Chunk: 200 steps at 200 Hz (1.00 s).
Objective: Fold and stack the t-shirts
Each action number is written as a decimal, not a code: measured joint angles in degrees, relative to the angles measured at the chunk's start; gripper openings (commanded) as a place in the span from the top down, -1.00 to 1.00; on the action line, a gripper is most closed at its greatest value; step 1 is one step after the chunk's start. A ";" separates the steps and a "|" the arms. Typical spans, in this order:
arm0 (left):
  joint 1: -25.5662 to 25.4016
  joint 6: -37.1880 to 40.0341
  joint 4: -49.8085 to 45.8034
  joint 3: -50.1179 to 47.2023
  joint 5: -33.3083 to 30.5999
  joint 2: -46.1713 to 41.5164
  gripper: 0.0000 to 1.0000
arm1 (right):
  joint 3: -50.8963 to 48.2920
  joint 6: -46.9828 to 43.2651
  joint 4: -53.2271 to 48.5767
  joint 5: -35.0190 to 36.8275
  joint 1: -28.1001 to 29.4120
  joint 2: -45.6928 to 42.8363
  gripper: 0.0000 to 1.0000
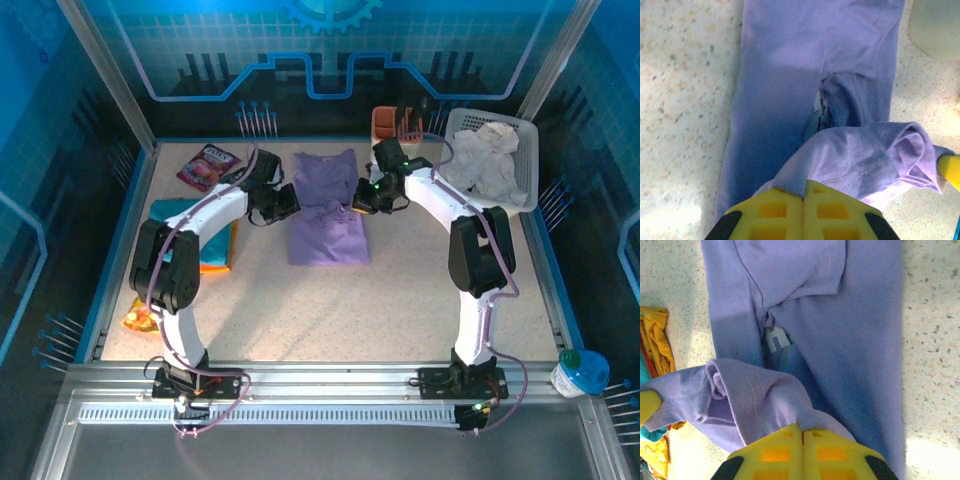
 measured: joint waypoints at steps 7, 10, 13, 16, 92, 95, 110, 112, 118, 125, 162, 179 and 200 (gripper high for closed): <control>0.15 0.22 0.46 0.83 0.22 0.81 1.00 | 0.66 -0.04 0.00 -0.20 0.00 0.57 0.97; 0.20 0.39 0.63 1.11 0.37 1.07 1.00 | 0.92 -0.13 0.00 -0.24 0.00 0.76 0.97; 0.26 0.48 0.92 1.40 0.50 1.42 1.00 | 1.20 -0.13 0.00 -0.31 -0.02 1.01 0.97; 0.33 0.68 1.11 1.60 0.63 1.73 1.00 | 1.40 -0.13 0.02 -0.35 -0.02 1.22 0.97; 3.69 3.45 2.84 7.06 2.38 10.27 -0.31 | 6.99 -1.75 0.42 -1.51 -3.34 8.37 -0.50; 4.04 3.82 2.56 7.48 2.45 10.49 -0.31 | 6.99 -1.53 0.42 -1.53 -3.52 8.44 -0.56; 5.53 4.39 1.70 8.09 2.49 10.58 -0.34 | 6.29 -2.51 1.01 -1.55 -4.39 8.31 -0.65; 5.73 4.50 1.66 8.09 2.49 10.43 -0.35 | 6.05 -2.62 1.16 -1.53 -4.46 8.15 -0.65; 6.27 4.83 1.40 8.09 2.47 10.10 -0.35 | 5.18 -2.93 1.68 -1.53 -4.70 7.63 -0.65; 6.80 5.29 0.85 8.00 2.47 9.49 -0.35 | 4.02 -3.10 1.86 -1.53 -4.85 6.78 -0.66; 6.71 5.79 -0.24 0.11 3.91 0.09 -0.21 | -5.97 -3.56 3.06 -3.34 -4.92 -1.22 -0.63; 5.01 5.77 -0.68 -5.70 4.57 -5.53 -0.14 | -12.92 -3.52 4.13 -4.52 -4.85 -6.14 -0.55; 1.79 4.92 0.11 -14.08 5.62 -11.56 -0.07 | -22.05 -2.95 5.46 -4.85 -4.70 -11.56 -0.46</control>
